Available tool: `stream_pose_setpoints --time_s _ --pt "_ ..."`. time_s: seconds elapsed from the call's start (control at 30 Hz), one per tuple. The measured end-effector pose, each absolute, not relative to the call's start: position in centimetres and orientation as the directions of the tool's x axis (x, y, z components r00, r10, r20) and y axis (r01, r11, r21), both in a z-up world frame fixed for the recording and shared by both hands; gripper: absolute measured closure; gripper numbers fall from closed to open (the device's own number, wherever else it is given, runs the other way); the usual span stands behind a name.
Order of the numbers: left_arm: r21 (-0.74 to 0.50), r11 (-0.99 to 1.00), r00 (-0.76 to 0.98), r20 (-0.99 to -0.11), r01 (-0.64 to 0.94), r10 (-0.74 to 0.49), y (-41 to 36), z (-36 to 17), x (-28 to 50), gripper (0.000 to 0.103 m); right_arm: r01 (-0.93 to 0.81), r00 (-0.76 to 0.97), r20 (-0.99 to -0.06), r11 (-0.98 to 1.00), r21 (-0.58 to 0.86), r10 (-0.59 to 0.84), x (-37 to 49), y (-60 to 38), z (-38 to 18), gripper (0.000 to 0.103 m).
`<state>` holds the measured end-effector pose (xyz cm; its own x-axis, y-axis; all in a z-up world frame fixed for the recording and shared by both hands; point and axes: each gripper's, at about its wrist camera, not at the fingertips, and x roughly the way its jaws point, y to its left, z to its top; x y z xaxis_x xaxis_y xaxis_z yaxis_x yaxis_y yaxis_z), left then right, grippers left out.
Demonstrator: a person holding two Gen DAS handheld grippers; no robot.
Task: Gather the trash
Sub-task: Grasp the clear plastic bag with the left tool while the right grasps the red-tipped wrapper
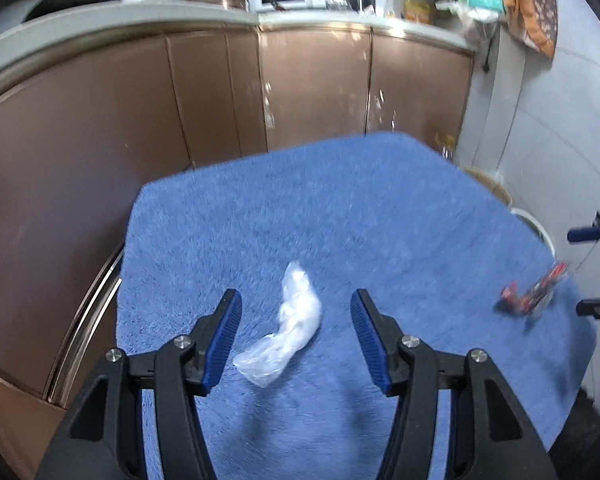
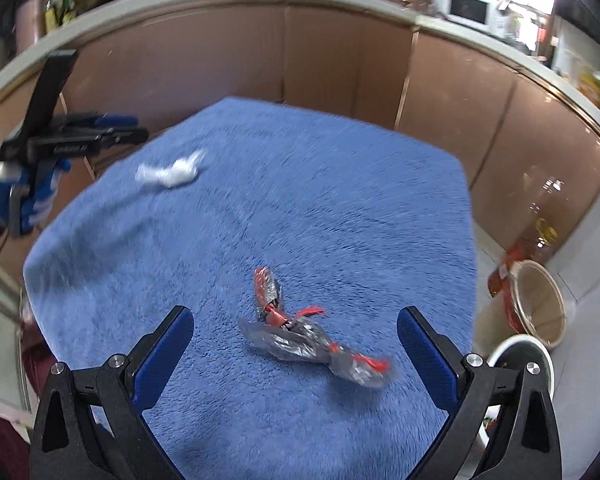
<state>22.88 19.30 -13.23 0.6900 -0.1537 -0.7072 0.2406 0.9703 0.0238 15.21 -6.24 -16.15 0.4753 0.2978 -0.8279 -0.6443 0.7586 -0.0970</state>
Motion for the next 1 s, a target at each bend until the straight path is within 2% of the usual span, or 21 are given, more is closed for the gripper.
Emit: stream_pose_setpoints --time_s 0.17,0.27,0.4,0.47,0.5,0.7,0.8,1.0 --pt "0.051 0.950 0.618 -0.770 0.309 -0.160 18.6 -16.8 25.2 0.048 -0.697 0.403 -0.871 0.711 -0.093 0.281 16.8 -5.6 -18.7 0.005" --pt "0.051 0.945 0.593 -0.790 0.322 -0.159 18.3 -18.6 26.3 0.048 -0.714 0.363 -0.892 0.695 -0.080 0.270 17.6 -5.7 -19.8 0.016" --pt "0.053 0.952 0.580 -0.803 0.302 -0.139 18.1 -20.1 27.1 0.052 -0.722 0.325 -0.904 0.691 -0.046 0.279 18.3 -6.0 -20.7 0.035" --pt "0.040 0.957 0.575 -0.806 0.289 -0.140 18.2 -20.6 27.4 0.070 -0.720 0.317 -0.905 0.693 -0.035 0.283 18.5 -6.3 -21.0 0.046" --pt "0.030 0.958 0.573 -0.807 0.284 -0.145 18.1 -20.7 27.3 0.073 -0.719 0.313 -0.905 0.695 -0.027 0.289 18.6 -6.5 -21.1 0.052" --pt "0.036 0.968 0.596 -0.793 0.248 -0.124 17.6 -19.9 26.9 0.075 -0.704 0.309 -0.890 0.710 0.024 0.336 18.6 -8.3 -20.6 0.082" --pt "0.026 0.975 0.606 -0.787 0.221 -0.116 17.5 -19.2 26.7 0.075 -0.703 0.303 -0.886 0.710 0.040 0.350 18.4 -8.8 -20.6 0.086" --pt "0.016 0.981 0.614 -0.782 0.191 -0.107 16.7 -17.8 25.8 0.075 -0.719 0.298 -0.883 0.694 0.041 0.362 17.5 -9.6 -20.8 0.086"
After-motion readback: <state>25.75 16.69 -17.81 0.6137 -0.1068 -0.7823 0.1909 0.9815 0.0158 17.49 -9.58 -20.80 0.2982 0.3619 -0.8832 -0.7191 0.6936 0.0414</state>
